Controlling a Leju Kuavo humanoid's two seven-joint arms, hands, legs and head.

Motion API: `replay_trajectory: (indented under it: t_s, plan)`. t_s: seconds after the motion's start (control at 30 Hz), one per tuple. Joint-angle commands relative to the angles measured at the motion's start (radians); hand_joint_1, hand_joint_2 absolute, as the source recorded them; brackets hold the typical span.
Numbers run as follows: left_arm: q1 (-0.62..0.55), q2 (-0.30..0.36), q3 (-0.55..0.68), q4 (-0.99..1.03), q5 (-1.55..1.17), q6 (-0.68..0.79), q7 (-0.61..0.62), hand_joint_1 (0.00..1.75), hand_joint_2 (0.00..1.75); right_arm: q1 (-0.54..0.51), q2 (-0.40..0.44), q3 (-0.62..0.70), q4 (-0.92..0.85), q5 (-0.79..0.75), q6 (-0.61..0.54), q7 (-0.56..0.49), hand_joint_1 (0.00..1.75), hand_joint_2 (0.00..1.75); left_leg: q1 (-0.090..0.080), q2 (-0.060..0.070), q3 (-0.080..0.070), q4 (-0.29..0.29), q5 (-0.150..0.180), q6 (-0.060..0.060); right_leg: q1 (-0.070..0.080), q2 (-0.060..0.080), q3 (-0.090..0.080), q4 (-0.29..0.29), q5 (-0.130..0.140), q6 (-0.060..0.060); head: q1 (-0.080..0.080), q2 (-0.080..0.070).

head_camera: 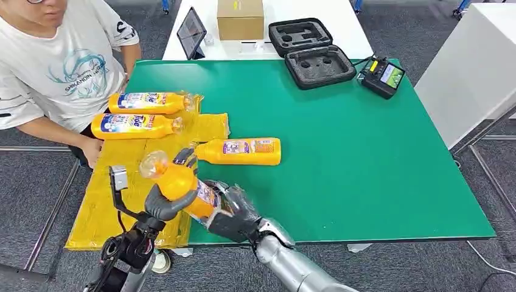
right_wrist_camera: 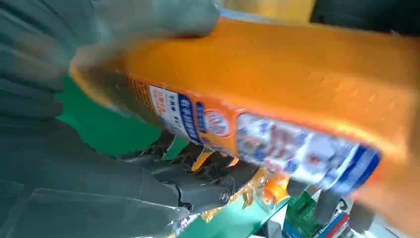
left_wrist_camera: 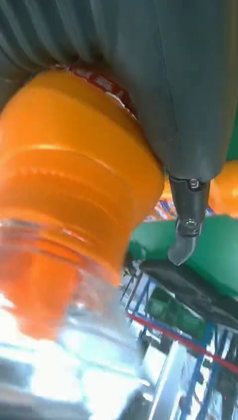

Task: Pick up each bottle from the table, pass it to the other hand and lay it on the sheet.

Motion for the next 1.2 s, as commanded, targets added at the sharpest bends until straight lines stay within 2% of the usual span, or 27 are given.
replay_trajectory:
  t_s: [0.03,0.43,0.53,0.63,0.67,0.7,0.73,0.8,0.83,0.87,0.97,1.03,1.1,1.2]
  plan:
    - [-0.066,-0.006,-0.131,0.048,-0.059,0.060,-0.004,1.75,1.75,-0.023,0.009,0.080,0.064,0.041,-0.045,0.043,1.75,1.75,0.001,-0.003,0.001,0.000,-0.001,-0.001,0.001,-0.003,0.003,0.000,-0.002,-0.001,0.000,0.000]
    - [-0.062,0.000,-0.146,0.055,-0.081,0.067,-0.007,1.75,1.75,-0.020,0.003,0.063,0.047,0.053,-0.057,0.042,1.75,1.75,0.001,-0.004,0.006,0.000,-0.002,-0.001,0.001,-0.003,0.007,-0.001,-0.003,-0.001,0.000,0.000]
    - [-0.064,0.000,-0.144,0.056,-0.080,0.068,-0.006,1.75,1.75,-0.020,0.004,0.058,0.046,0.050,-0.054,0.041,1.75,1.75,0.000,-0.002,0.003,0.000,-0.001,-0.001,0.000,-0.002,0.003,-0.001,-0.001,0.000,0.000,0.000]
    - [-0.080,-0.006,-0.142,0.045,-0.108,0.083,-0.028,1.75,1.75,-0.012,0.002,0.012,0.016,0.039,-0.067,0.019,1.75,1.75,0.001,-0.003,0.003,0.000,-0.001,-0.001,0.001,-0.002,0.004,0.000,-0.001,-0.001,0.000,0.000]
    - [-0.085,-0.009,-0.136,0.049,-0.104,0.092,-0.022,1.75,1.75,-0.007,0.002,-0.002,0.001,0.033,-0.067,0.008,0.05,1.75,0.001,-0.004,0.004,0.000,-0.001,-0.001,0.001,-0.003,0.005,0.000,-0.002,-0.001,0.000,0.000]
    - [-0.089,-0.010,-0.129,0.054,-0.096,0.096,-0.020,1.75,1.75,0.001,0.003,-0.018,-0.018,0.022,-0.066,-0.016,0.00,1.75,0.001,-0.004,0.002,0.000,-0.001,-0.001,0.001,-0.003,0.003,0.000,-0.001,0.000,0.000,0.000]
    - [-0.090,-0.011,-0.125,0.056,-0.092,0.098,-0.021,1.75,1.75,0.004,0.003,-0.025,-0.026,0.015,-0.061,-0.027,0.00,0.00,0.001,-0.005,0.004,0.000,-0.002,-0.001,0.001,-0.003,0.005,0.000,-0.003,-0.001,0.000,0.000]
    - [-0.091,-0.011,-0.098,0.056,-0.065,0.106,-0.030,1.75,1.75,0.025,-0.002,-0.055,-0.100,-0.028,-0.061,-0.090,0.00,0.00,0.000,-0.003,0.002,0.000,-0.001,-0.001,0.000,-0.002,0.002,0.000,-0.001,0.000,0.000,0.000]
    - [-0.090,-0.008,-0.091,0.054,-0.063,0.111,-0.035,1.75,1.75,0.039,-0.011,-0.056,-0.147,-0.050,-0.052,-0.090,0.00,0.00,0.001,-0.004,0.005,0.001,-0.003,-0.001,0.001,-0.002,0.007,0.000,-0.003,-0.001,0.000,0.000]
    - [-0.088,-0.006,-0.068,0.045,-0.055,0.132,-0.052,1.75,1.75,0.067,-0.030,-0.051,-0.252,-0.098,-0.045,-0.090,0.00,0.00,0.000,-0.002,0.002,0.000,-0.001,-0.001,0.000,-0.001,0.003,0.000,-0.001,-0.001,0.000,0.000]
    - [-0.089,0.003,-0.059,0.035,-0.054,0.133,-0.050,1.75,1.75,0.064,-0.039,-0.053,-0.256,-0.105,-0.035,-0.090,0.00,0.00,0.001,-0.002,0.002,0.001,-0.001,-0.001,0.001,-0.001,0.003,0.000,-0.001,-0.001,0.000,0.000]
    - [-0.091,-0.001,-0.032,0.021,-0.092,0.201,-0.099,1.75,1.75,0.102,-0.062,-0.038,-0.407,-0.168,-0.057,-0.090,0.00,0.00,0.000,-0.002,0.003,0.000,-0.002,-0.001,0.000,-0.001,0.004,0.000,-0.002,-0.001,0.000,0.000]
    - [-0.091,0.003,0.031,-0.025,-0.165,0.335,-0.185,1.75,1.75,0.160,-0.114,-0.008,-0.655,-0.251,-0.091,-0.090,0.00,0.00,0.001,-0.002,0.001,0.001,-0.002,-0.001,0.001,-0.001,0.002,0.001,-0.001,-0.001,0.000,0.000]
    - [-0.091,0.007,0.124,-0.104,-0.292,0.513,-0.284,1.75,1.75,0.218,-0.147,-0.006,-0.912,-0.282,-0.157,-0.090,0.00,0.00,0.001,0.000,-0.001,0.002,-0.002,-0.001,0.001,0.001,0.000,0.001,-0.001,-0.001,0.000,0.000]
